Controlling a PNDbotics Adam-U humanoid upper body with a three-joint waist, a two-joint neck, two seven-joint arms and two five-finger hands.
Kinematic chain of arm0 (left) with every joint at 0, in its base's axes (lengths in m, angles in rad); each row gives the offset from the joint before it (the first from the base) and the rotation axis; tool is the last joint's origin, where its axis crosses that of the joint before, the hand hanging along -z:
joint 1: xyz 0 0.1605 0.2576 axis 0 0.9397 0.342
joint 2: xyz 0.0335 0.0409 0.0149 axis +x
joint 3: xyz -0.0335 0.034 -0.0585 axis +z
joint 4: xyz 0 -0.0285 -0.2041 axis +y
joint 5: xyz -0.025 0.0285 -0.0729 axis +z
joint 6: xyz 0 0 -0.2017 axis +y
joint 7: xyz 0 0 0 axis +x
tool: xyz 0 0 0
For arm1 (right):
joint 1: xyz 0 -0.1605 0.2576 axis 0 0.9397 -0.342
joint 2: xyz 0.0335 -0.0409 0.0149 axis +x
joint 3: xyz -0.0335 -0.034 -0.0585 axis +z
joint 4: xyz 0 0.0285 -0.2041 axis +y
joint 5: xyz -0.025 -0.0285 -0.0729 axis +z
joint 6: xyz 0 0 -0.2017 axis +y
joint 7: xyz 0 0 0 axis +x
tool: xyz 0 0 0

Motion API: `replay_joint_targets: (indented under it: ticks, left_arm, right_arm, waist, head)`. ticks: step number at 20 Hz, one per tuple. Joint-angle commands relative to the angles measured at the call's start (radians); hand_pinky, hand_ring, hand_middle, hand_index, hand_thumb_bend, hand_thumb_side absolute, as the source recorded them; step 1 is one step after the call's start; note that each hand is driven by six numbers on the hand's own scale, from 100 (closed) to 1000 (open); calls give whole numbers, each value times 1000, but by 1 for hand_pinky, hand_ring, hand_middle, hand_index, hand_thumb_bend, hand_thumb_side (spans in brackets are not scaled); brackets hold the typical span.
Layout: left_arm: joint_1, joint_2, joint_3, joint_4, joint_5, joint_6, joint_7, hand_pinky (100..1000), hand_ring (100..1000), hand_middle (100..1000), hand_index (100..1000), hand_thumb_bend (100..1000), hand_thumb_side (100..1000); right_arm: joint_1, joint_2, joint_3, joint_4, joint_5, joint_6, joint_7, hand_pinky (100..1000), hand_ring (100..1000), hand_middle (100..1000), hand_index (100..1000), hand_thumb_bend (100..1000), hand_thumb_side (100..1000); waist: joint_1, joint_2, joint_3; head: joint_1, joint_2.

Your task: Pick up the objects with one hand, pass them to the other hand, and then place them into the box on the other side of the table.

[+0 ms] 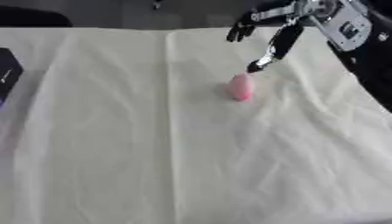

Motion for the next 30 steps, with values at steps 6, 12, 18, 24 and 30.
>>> replay_joint_targets:
  ticks: [6,12,18,24,30]
  left_arm:
    - [-7,27,13,-16,-6,4,-1,801,640,603,700,747,439]
    - [-5,23,17,-17,-4,2,-1,801,640,603,699,746,439]
    - [-2,20,22,-21,-2,3,4,801,640,602,698,743,440]
    - [0,18,23,-27,0,3,5,801,640,602,697,741,441]
    - [3,14,24,-28,1,4,6,801,640,601,696,738,441]
  right_arm:
    - [5,-20,9,50,96,-23,-52,864,836,793,833,440,321]
    - [12,14,25,99,161,-25,-128,859,822,769,816,436,303]
    - [25,37,33,153,226,-46,-154,859,817,758,804,434,292]
    - [30,53,31,193,319,-52,-211,862,811,746,792,415,202]
    - [29,70,21,239,383,-56,-255,855,790,726,778,410,169]
  waist:
    - [8,-12,4]
    - [12,-6,11]
    - [16,1,17]
    - [22,7,21]
    - [25,11,20]
  head:
    - [-9,-9]
    - [-12,-12]
    - [-13,-12]
    - [-16,-14]
    - [-25,-16]
